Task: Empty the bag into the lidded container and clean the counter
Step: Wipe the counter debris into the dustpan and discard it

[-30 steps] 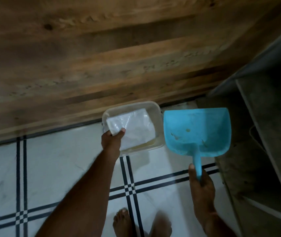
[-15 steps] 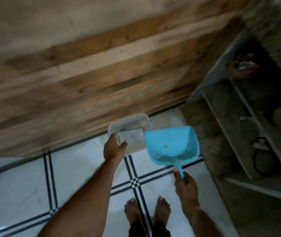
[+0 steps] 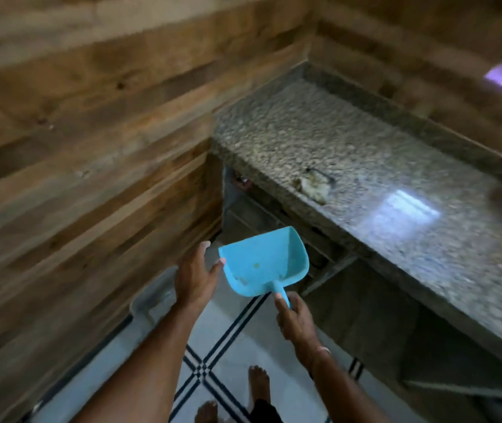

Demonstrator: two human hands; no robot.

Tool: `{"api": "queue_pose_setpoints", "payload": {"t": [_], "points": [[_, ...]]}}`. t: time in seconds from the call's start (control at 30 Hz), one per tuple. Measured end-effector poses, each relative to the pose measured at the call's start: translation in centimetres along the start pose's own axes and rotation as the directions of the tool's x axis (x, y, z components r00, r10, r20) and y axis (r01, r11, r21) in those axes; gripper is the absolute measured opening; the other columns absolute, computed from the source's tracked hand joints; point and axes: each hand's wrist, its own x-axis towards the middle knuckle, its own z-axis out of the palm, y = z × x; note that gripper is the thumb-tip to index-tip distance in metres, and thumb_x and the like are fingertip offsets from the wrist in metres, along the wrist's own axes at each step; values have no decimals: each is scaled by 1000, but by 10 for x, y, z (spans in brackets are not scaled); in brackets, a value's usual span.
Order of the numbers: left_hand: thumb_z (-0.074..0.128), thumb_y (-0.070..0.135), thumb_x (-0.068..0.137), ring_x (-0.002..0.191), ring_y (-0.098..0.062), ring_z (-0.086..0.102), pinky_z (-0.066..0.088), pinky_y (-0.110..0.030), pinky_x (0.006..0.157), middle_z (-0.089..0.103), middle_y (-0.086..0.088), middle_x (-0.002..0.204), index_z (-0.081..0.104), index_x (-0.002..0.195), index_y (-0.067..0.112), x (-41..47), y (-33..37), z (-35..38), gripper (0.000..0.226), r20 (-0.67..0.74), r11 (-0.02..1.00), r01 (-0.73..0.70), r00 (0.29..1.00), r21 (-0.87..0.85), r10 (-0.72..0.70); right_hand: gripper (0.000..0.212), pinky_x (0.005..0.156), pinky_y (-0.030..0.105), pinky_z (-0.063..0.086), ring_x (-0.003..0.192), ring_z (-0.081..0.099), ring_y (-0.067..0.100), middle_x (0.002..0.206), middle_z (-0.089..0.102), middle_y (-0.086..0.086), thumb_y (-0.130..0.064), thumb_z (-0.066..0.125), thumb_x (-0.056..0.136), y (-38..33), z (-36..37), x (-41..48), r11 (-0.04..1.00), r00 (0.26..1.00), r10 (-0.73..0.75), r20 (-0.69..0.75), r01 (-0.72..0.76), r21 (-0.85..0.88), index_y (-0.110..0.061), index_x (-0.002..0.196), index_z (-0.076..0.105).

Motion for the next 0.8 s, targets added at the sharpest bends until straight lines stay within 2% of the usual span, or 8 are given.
{"api": "queue_pose_setpoints", "payload": {"t": [0.1, 0.23, 0.33, 0.43, 0.6, 0.8], "points": [[71, 41, 92, 134, -30, 54, 45, -43, 106, 59, -10, 145, 52, 146, 18, 0, 39, 10, 61, 56, 990, -137, 989, 17, 135, 32, 52, 22, 42, 59, 49, 7, 83, 56, 6, -40, 56, 104, -5, -20, -27, 993, 999, -18, -50, 24, 119, -10, 116, 58], [73, 43, 89, 127, -33, 58, 48, -44, 103, 64, -12, 136, 56, 142, 15, 1, 81, 36, 62, 148, 956, -286, 950, 68, 273, 31, 53, 23, 44, 61, 54, 13, 83, 70, 10, -27, 61, 102, 10, -45, -43, 972, 983, 50, -178, -7, 236, 2, 114, 58], [71, 47, 90, 128, -31, 57, 49, -45, 102, 63, -11, 138, 55, 143, 17, 6, 109, 62, 63, 223, 926, -367, 913, 89, 341, 28, 57, 23, 49, 65, 60, 16, 95, 73, 22, -27, 59, 104, 24, -63, -51, 941, 971, 109, -212, -32, 336, -2, 116, 55], [68, 49, 92, 132, -30, 53, 48, -47, 104, 59, -9, 142, 52, 146, 19, 11, 135, 90, 64, 302, 899, -423, 876, 112, 375, 22, 59, 24, 51, 66, 63, 15, 94, 71, 18, -26, 56, 106, 38, -83, -51, 896, 968, 187, -166, -98, 434, -9, 119, 55], [67, 49, 93, 133, -31, 52, 46, -44, 104, 59, -9, 143, 53, 145, 17, 35, 159, 126, 63, 362, 871, -463, 849, 162, 384, 25, 56, 22, 47, 61, 60, 12, 83, 72, 8, -22, 55, 106, 52, -100, -25, 859, 959, 263, -104, -184, 478, -3, 123, 55], [62, 52, 95, 137, -31, 46, 43, -46, 107, 54, -11, 147, 51, 148, 16, 76, 188, 151, 66, 332, 906, -395, 884, 151, 329, 25, 59, 23, 47, 62, 59, 11, 83, 73, 7, -21, 55, 106, 43, -106, 11, 835, 952, 298, -69, -225, 502, -3, 124, 56]]}}
